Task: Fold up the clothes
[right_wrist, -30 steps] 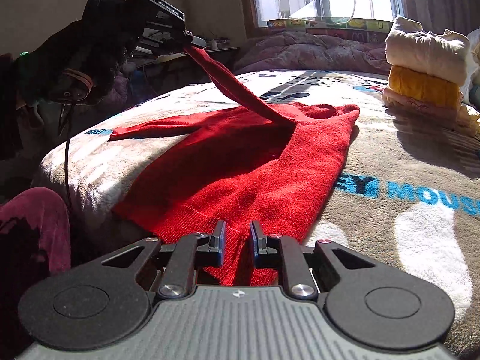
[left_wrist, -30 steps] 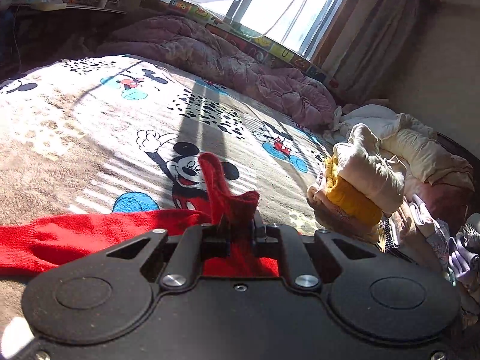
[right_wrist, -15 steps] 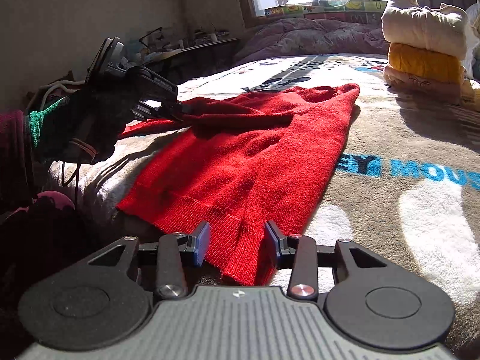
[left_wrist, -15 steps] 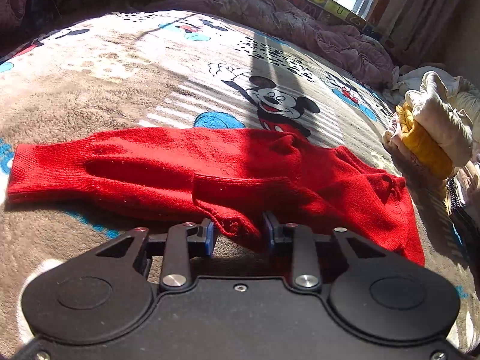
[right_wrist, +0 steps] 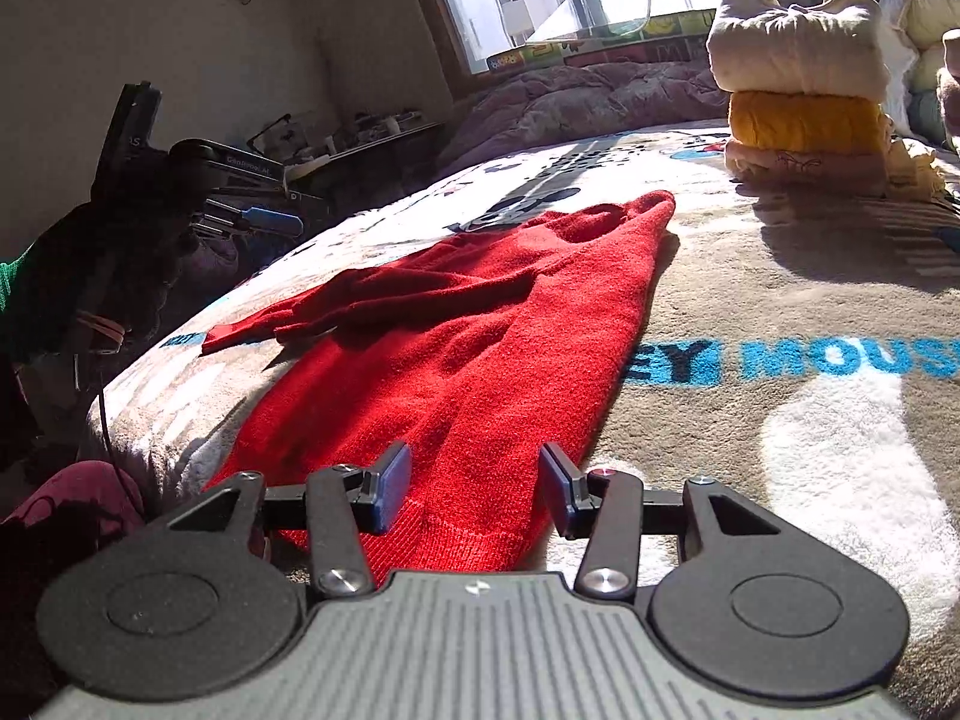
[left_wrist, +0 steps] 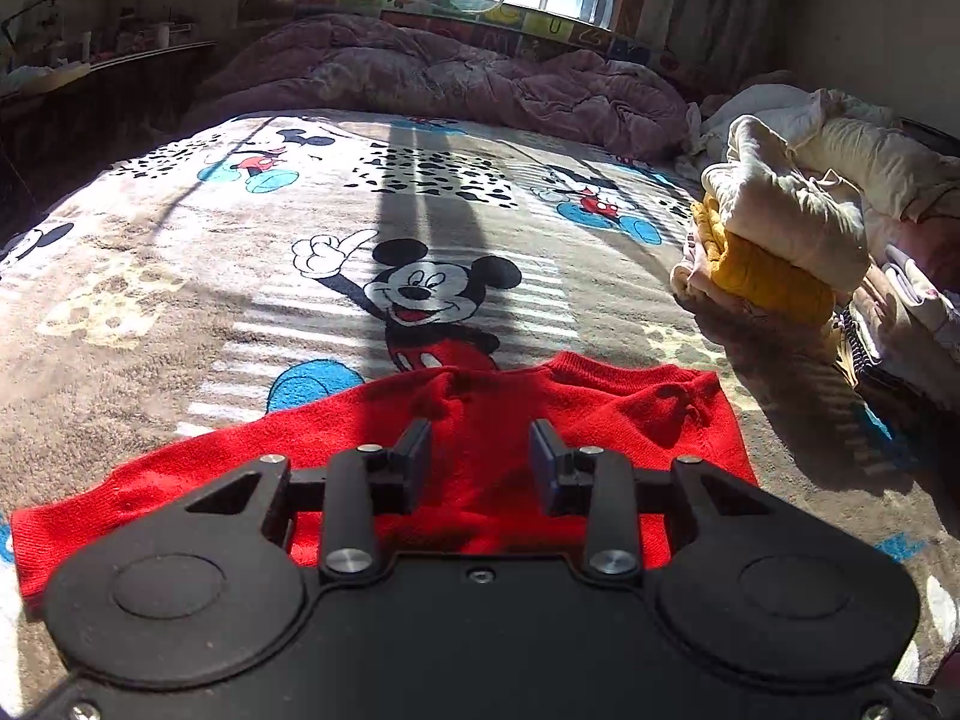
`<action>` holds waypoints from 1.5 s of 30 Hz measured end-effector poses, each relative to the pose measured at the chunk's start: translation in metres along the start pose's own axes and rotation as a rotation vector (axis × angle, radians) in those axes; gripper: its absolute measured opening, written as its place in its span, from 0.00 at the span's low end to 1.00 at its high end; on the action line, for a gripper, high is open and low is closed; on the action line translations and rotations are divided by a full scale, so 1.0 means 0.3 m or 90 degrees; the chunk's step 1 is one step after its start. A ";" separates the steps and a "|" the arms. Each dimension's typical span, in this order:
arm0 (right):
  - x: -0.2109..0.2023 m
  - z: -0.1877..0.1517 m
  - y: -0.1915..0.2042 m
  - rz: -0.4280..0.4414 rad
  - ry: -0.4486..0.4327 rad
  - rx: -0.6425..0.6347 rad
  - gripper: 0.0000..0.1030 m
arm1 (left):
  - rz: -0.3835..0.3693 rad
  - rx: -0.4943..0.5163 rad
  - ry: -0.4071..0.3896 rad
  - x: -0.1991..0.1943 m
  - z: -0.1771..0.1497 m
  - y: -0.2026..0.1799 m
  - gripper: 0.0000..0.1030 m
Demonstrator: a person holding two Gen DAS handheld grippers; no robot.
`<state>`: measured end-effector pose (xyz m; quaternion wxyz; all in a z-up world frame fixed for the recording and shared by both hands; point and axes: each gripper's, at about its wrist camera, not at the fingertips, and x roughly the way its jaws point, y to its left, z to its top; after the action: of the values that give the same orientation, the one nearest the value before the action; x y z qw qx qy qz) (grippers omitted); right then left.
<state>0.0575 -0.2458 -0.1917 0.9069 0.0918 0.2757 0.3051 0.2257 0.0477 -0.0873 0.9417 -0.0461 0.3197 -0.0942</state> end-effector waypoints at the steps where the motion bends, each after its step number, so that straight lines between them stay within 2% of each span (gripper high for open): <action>1: 0.001 0.000 0.004 0.007 -0.003 -0.003 0.51 | -0.024 0.019 0.015 0.058 0.027 -0.032 0.33; 4: 0.002 0.003 0.013 0.028 -0.009 -0.012 0.51 | -0.096 0.066 0.068 0.244 0.099 -0.121 0.33; 8: 0.016 0.001 0.013 0.044 -0.002 -0.011 0.53 | -0.135 0.128 0.139 0.471 0.150 -0.193 0.34; 13: 0.023 0.001 0.000 0.067 -0.003 0.003 0.54 | -0.201 0.153 0.202 0.627 0.172 -0.231 0.34; 14: 0.025 0.000 -0.003 0.072 -0.004 0.007 0.54 | -0.212 0.181 0.208 0.634 0.167 -0.249 0.31; 15: 0.026 0.000 -0.003 0.075 -0.005 0.009 0.55 | -0.222 0.217 0.212 0.637 0.161 -0.271 0.22; 16: 0.027 0.001 -0.003 0.079 -0.007 0.010 0.55 | -0.233 0.254 0.217 0.640 0.155 -0.294 0.03; 18: 0.030 -0.001 0.001 0.085 -0.007 0.009 0.55 | -0.237 0.288 0.200 0.634 0.162 -0.320 0.03; 21: 0.040 -0.005 0.015 0.094 -0.003 0.000 0.57 | -0.239 0.277 0.174 0.640 0.198 -0.323 0.03; 22: 0.043 -0.006 0.020 0.096 -0.001 -0.003 0.58 | -0.243 0.266 0.175 0.651 0.204 -0.319 0.03; 25: 0.053 -0.010 0.034 0.105 0.004 -0.011 0.60 | -0.204 0.317 0.198 0.690 0.152 -0.339 0.03; 26: 0.051 -0.012 0.045 0.108 0.005 -0.022 0.60 | -0.201 0.311 0.196 0.693 0.146 -0.334 0.03; 28: 0.048 -0.016 0.066 0.112 0.011 -0.045 0.61 | -0.186 0.302 0.188 0.683 0.145 -0.332 0.04; 31: 0.043 -0.024 0.083 0.113 0.018 -0.060 0.62 | -0.138 0.324 0.159 0.653 0.138 -0.357 0.20; 33: 0.022 -0.019 0.093 0.117 0.001 -0.067 0.61 | -0.100 0.317 0.128 0.598 0.141 -0.358 0.22; 35: -0.022 0.001 0.057 0.104 -0.042 -0.034 0.60 | -0.062 0.325 0.095 0.517 0.134 -0.362 0.22; 37: -0.069 0.023 0.016 0.089 -0.087 0.003 0.60 | -0.072 0.293 0.069 0.398 0.116 -0.345 0.22; 38: -0.092 0.032 -0.022 0.065 -0.107 0.034 0.60 | -0.080 0.275 0.057 0.336 0.107 -0.334 0.22; 40: -0.120 0.031 -0.094 0.022 -0.129 0.102 0.57 | -0.113 0.255 0.042 0.197 0.045 -0.329 0.22; 43: -0.160 0.029 -0.201 -0.042 -0.161 0.202 0.56 | -0.162 0.222 0.046 0.069 -0.079 -0.345 0.22; 45: -0.156 0.023 -0.192 -0.058 -0.153 0.187 0.46 | -0.187 0.199 0.055 0.047 -0.153 -0.367 0.21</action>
<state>0.0593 -0.3199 -0.1845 0.9230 0.2462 0.2111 0.2072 0.1923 -0.0640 -0.1158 0.8989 0.0582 0.3314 -0.2808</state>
